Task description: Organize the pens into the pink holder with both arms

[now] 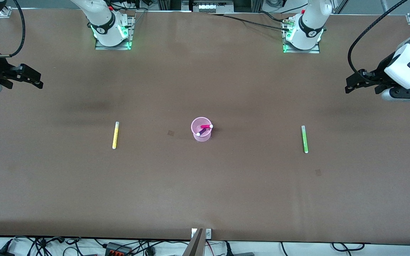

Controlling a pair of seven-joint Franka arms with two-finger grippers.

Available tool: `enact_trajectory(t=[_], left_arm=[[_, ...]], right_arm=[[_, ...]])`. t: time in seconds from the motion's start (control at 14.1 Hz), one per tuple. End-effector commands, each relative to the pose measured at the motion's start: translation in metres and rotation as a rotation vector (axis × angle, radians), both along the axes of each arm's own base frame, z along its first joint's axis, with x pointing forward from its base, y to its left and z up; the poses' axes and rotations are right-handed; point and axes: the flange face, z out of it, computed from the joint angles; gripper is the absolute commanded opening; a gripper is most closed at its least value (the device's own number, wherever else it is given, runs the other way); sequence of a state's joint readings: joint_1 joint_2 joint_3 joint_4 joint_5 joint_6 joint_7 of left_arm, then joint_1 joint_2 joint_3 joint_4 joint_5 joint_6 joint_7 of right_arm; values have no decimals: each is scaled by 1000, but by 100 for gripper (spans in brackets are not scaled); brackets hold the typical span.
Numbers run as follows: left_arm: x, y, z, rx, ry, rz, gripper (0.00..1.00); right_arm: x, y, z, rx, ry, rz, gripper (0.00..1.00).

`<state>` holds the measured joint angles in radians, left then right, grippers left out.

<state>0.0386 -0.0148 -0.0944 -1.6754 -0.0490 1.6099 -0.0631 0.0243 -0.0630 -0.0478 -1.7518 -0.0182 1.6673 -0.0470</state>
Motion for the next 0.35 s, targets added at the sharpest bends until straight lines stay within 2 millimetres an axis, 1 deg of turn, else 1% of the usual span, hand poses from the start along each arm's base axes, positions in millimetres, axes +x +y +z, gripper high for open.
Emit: enact_trajectory(t=[0.0, 0.28], left_arm=[[2, -2, 5, -12, 8, -11, 100], [2, -1, 5, -9, 9, -8, 100]], right_arm=[[-4, 1, 2, -7, -11, -5, 100], [-4, 1, 3, -9, -11, -5, 100]])
